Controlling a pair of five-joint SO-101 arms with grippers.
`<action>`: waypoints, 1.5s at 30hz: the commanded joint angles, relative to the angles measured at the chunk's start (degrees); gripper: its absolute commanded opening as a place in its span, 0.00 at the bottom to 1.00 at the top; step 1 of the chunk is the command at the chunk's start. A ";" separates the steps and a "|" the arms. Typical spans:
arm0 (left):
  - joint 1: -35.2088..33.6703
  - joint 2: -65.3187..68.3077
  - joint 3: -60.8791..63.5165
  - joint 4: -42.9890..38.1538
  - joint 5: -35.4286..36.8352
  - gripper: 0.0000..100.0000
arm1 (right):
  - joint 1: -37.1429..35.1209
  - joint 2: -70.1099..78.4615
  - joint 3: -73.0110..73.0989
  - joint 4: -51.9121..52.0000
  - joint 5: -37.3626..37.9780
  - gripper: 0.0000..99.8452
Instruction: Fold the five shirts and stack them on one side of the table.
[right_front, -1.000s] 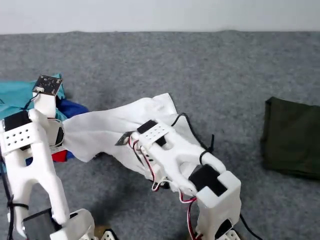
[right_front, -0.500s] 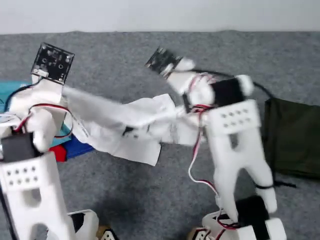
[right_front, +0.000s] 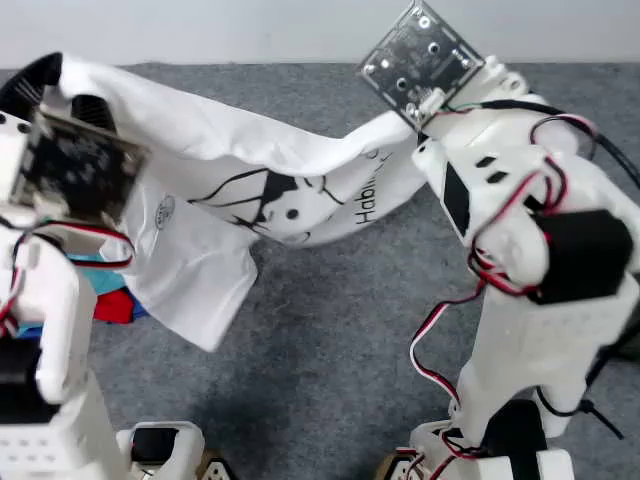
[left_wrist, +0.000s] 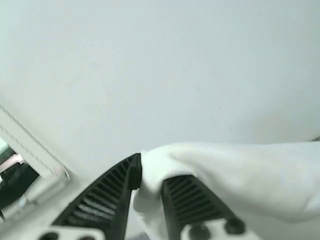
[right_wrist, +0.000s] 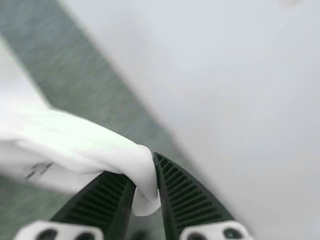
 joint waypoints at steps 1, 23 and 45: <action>2.29 -1.14 -4.35 2.37 -5.19 0.01 | 0.57 -2.42 -6.77 -4.18 4.75 0.01; 0.62 -1.67 -30.11 24.97 -15.74 0.01 | 15.78 -7.78 -31.65 9.45 11.16 0.01; -8.44 -2.64 -33.01 24.97 -17.76 0.01 | 19.65 -31.16 6.86 9.36 15.38 0.01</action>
